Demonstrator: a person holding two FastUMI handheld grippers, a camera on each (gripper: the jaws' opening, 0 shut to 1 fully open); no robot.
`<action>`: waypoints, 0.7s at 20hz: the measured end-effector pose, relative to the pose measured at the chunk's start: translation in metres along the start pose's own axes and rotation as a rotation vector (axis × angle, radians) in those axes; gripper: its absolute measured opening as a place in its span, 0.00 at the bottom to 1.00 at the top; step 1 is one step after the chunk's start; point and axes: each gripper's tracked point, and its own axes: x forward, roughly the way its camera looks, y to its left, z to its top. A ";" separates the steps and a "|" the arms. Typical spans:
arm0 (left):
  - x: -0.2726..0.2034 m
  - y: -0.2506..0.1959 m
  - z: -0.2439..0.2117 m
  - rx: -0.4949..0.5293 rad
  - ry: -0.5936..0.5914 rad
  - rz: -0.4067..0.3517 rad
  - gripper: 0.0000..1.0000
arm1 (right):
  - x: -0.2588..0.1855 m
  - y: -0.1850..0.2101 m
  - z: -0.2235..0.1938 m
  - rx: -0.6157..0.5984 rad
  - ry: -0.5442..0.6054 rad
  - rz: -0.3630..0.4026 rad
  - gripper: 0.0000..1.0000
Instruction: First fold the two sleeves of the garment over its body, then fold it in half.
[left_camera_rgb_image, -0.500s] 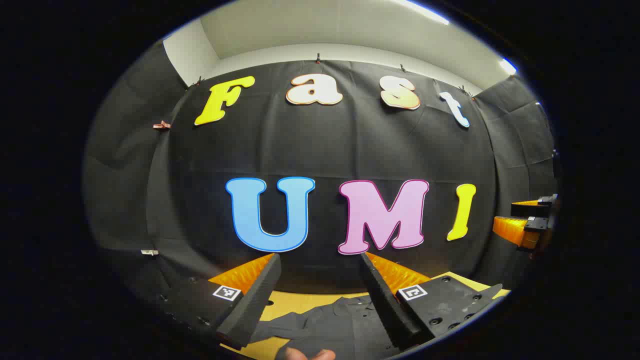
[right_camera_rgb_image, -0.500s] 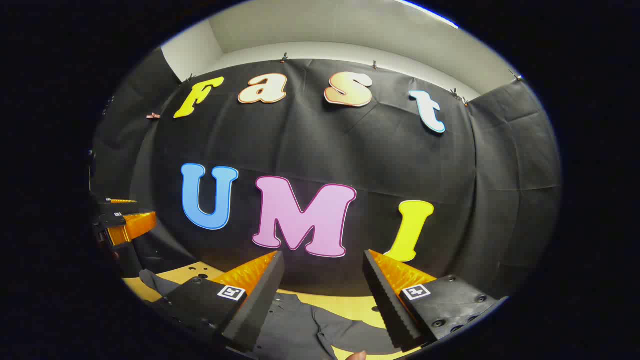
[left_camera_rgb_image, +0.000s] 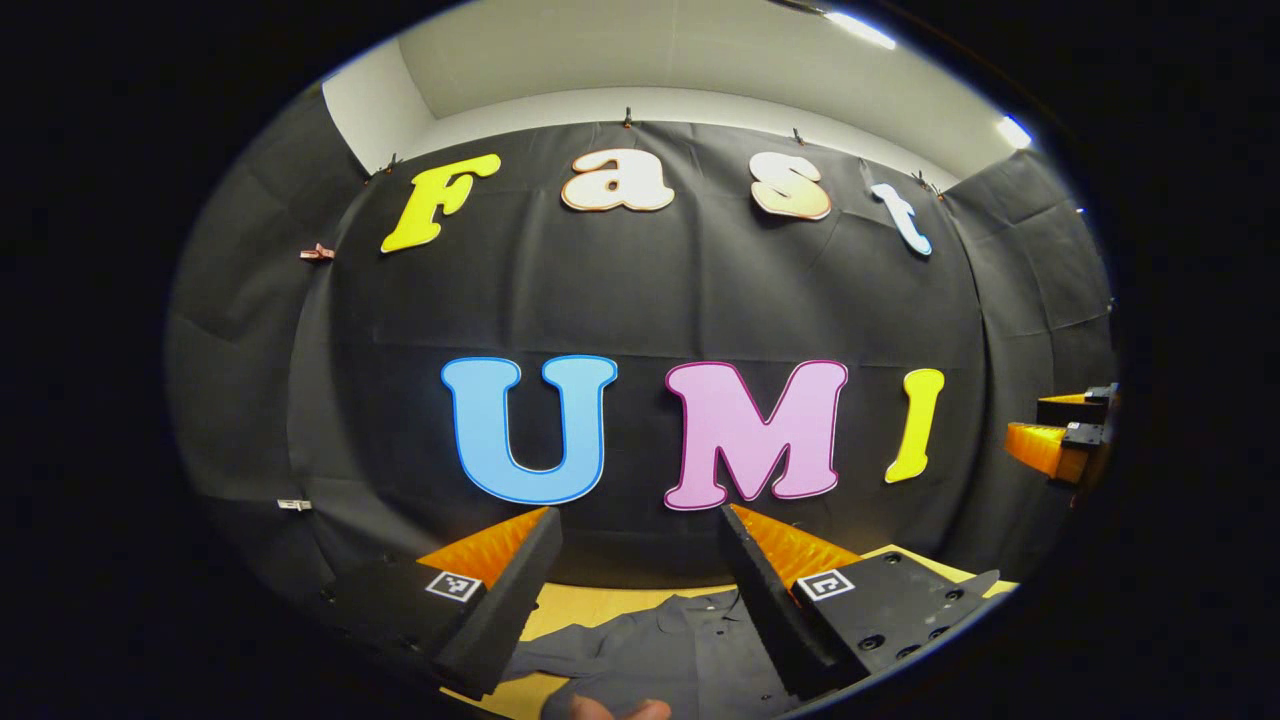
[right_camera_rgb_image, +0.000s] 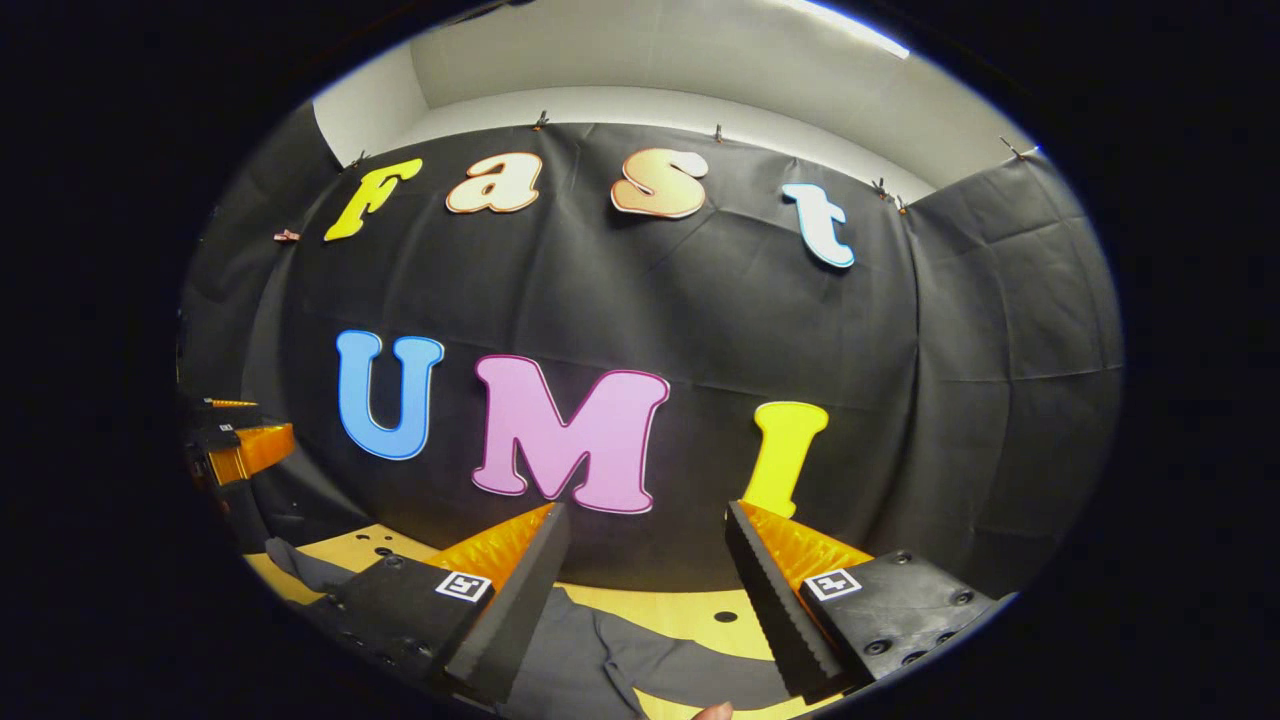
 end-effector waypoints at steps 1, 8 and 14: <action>-0.001 -0.003 0.000 0.001 -0.002 0.000 0.99 | -0.002 -0.007 -0.001 0.001 0.004 -0.011 0.97; -0.006 -0.024 -0.008 0.024 0.023 0.002 0.98 | -0.004 -0.073 -0.041 0.012 0.076 -0.082 0.98; -0.015 -0.047 -0.014 0.070 0.059 0.045 0.98 | 0.009 -0.153 -0.136 0.026 0.227 -0.134 0.98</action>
